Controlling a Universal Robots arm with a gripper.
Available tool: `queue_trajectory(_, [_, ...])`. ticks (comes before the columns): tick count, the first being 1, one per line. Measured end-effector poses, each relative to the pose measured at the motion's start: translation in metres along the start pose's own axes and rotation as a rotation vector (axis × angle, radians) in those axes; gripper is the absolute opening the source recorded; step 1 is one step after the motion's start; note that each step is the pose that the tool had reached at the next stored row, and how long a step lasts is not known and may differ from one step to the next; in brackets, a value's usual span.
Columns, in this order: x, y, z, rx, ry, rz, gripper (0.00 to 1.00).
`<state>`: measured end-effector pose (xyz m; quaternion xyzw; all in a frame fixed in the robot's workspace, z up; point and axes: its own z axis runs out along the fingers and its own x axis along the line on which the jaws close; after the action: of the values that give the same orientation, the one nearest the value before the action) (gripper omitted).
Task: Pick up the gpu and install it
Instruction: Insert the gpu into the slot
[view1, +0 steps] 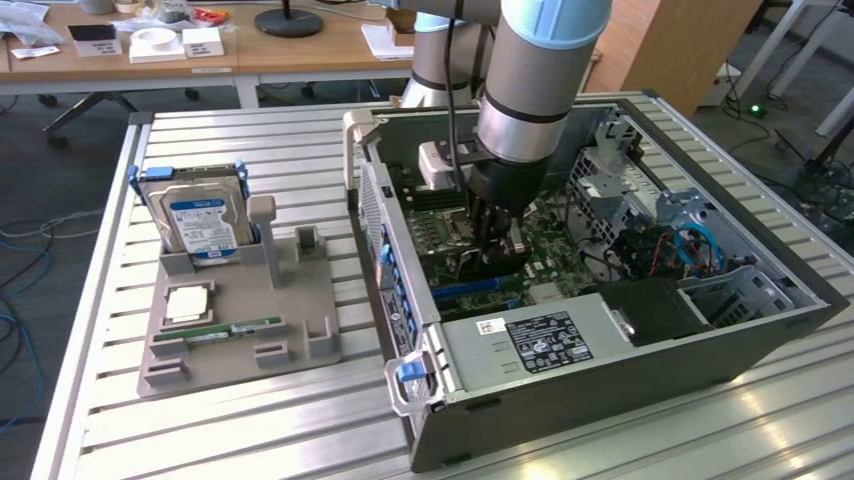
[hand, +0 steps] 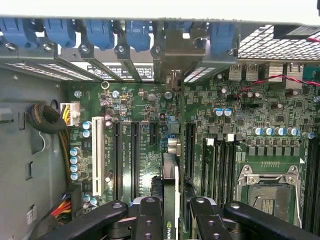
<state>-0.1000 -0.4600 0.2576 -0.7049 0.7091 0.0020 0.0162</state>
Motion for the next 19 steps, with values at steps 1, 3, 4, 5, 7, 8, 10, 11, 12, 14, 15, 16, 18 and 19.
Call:
queue_trajectory(1, [0.0000, 0.0000, 0.0003, 0.0001, -0.0001, 0.000, 0.26])
queue_trajectory(3, [0.0000, 0.0000, 0.0009, 0.0002, -0.0003, 0.000, 0.26])
queue_trajectory(4, [0.0000, 0.0000, 0.0011, 0.0000, -0.0002, 0.000, 0.26])
queue_trajectory(5, [0.0000, 0.0000, 0.0012, 0.0000, 0.0000, 0.000, 0.26])
queue_trajectory(7, [0.0000, 0.0000, 0.0017, 0.0001, -0.0001, 0.000, 0.26])
queue_trajectory(8, [0.0000, 0.0000, 0.0021, 0.0002, -0.0003, 0.000, 0.26])
queue_trajectory(10, [0.0001, 0.0001, 0.0026, 0.0001, -0.0001, 0.000, 0.26])
queue_trajectory(11, [0.0001, 0.0001, 0.0032, 0.0001, -0.0001, -0.001, 0.26])
queue_trajectory(12, [0.0000, 0.0001, 0.0037, 0.0001, -0.0001, -0.001, 0.26])
queue_trajectory(14, [0.0001, 0.0001, 0.0040, 0.0000, 0.0004, -0.002, 0.26])
queue_trajectory(15, [0.0001, 0.0001, 0.0043, 0.0000, 0.0005, -0.002, 0.26])
queue_trajectory(16, [0.0001, 0.0002, 0.0046, 0.0001, 0.0005, -0.002, 0.26])
queue_trajectory(18, [0.0001, 0.0002, 0.0052, 0.0000, 0.0005, -0.003, 0.26])
queue_trajectory(19, [0.0001, 0.0002, 0.0055, 0.0000, 0.0005, -0.003, 0.26])
